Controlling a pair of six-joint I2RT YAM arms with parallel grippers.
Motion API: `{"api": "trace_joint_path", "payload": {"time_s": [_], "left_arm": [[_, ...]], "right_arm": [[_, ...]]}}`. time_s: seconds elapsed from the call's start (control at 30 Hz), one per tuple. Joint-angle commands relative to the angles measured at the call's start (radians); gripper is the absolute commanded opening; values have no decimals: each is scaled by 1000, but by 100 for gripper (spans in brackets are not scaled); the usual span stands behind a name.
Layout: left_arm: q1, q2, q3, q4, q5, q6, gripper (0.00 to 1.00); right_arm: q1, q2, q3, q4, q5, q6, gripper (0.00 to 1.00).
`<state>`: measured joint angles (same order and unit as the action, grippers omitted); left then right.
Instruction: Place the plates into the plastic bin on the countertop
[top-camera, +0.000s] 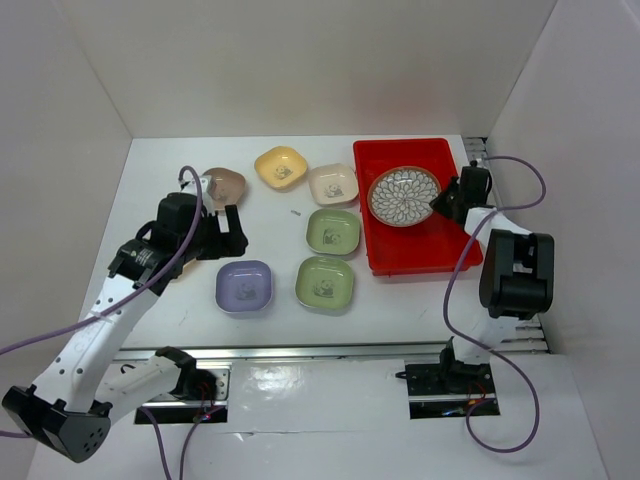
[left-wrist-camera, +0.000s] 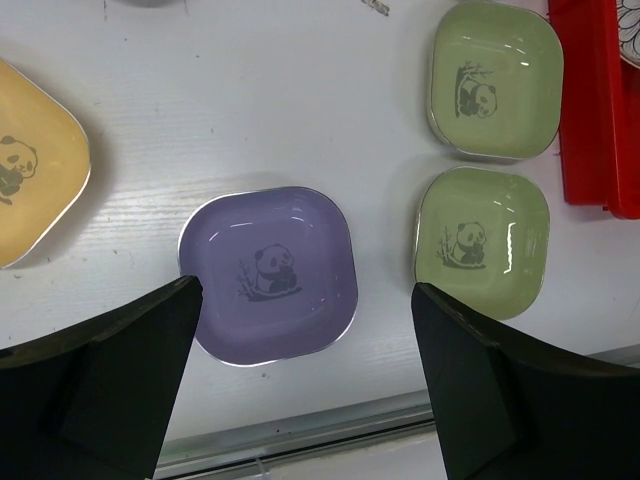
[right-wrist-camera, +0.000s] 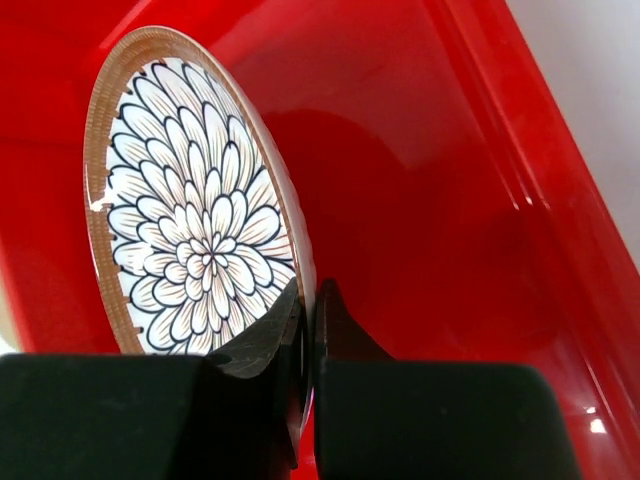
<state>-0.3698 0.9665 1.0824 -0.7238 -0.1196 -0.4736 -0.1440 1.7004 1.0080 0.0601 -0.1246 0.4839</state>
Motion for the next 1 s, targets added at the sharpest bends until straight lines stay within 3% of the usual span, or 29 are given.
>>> {"api": "trace_joint_path", "payload": {"time_s": [0.0, 0.13, 0.2, 0.23, 0.27, 0.3, 0.37, 0.53, 0.7, 0.97], "left_arm": [[-3, -12, -3, 41, 9, 13, 100], [-3, -12, -3, 41, 29, 23, 100], [-3, -12, -3, 50, 29, 23, 100], [-3, -12, -3, 50, 29, 23, 100], [-3, -12, -12, 50, 29, 23, 100], [-3, -12, -12, 50, 29, 23, 100], [-3, -12, -12, 50, 29, 23, 100], [6, -12, -21, 41, -46, -14, 100], [80, 14, -12, 1, -109, -71, 100], [138, 24, -21, 1, -77, -80, 100]], "right_arm": [[-5, -12, 69, 152, -6, 7, 0], [-5, -12, 58, 152, 31, -2, 2], [-5, -22, 58, 152, 31, -2, 27], [-5, -22, 58, 152, 31, -2, 45], [-5, -45, 58, 152, 31, -2, 69], [-5, -45, 58, 152, 31, -2, 84], [21, -73, 58, 152, 72, -31, 100], [164, -157, 106, 75, 242, -128, 100], [383, -102, 233, -54, 154, -225, 100], [647, 28, 271, -94, 226, -215, 81]]}}
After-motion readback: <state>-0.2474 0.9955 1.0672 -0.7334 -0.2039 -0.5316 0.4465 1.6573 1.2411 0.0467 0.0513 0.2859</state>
